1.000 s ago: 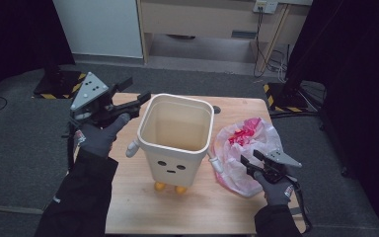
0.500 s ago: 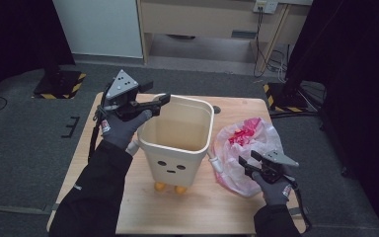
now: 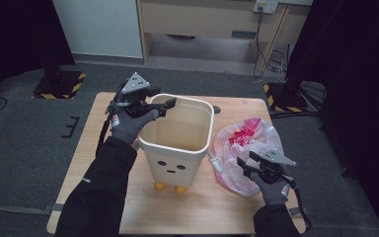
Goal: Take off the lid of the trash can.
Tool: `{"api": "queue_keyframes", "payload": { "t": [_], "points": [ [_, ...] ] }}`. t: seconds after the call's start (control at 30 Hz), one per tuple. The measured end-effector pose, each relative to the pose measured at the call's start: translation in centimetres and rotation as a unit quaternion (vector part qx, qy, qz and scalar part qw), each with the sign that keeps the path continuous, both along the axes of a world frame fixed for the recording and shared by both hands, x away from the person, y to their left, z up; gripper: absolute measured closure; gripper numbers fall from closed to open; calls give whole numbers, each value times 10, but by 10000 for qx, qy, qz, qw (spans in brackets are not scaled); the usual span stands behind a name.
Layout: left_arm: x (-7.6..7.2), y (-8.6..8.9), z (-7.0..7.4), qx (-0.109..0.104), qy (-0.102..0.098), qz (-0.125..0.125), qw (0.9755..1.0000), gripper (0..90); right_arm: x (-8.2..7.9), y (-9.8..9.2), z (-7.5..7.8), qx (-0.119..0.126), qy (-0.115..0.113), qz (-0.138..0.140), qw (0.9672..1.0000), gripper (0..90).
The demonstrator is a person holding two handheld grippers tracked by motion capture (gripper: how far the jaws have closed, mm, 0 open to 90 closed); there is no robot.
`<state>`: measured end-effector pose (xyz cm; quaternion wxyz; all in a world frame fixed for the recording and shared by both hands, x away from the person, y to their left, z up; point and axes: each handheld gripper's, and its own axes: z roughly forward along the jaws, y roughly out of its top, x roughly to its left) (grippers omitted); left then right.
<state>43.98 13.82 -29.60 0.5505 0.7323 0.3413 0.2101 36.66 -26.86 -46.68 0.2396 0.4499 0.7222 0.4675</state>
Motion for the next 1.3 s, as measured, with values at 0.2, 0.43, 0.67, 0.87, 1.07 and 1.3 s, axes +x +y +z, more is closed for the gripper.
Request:
{"api": "queue_keyframes", "payload": {
  "t": [0.2, 0.43, 0.67, 0.87, 1.07, 1.3],
  "points": [
    [5, 0, -4, 146, 329, -135, 9993, 337, 1, 2, -2, -47, 40, 49, 10000, 406],
    [5, 2, -3, 244, 272, -95, 9993, 454, 1, 1, -3, -87, 75, 39, 9999, 409],
    [8, 3, -1, 329, 352, -59, 9988, 566, 2, 1, -4, -111, 99, 48, 9999, 410],
    [9, 3, 7, 392, 438, -76, 9982, 563, 2, 0, -5, -120, 120, 40, 9998, 413],
    [9, 3, 22, 328, 424, -48, 9986, 576, 2, 0, -6, -125, 128, 60, 9998, 418],
    [9, 9, 28, -36, 574, -31, 9983, 582, 3, 1, -6, -147, 136, 79, 9998, 424]
  ]
}}
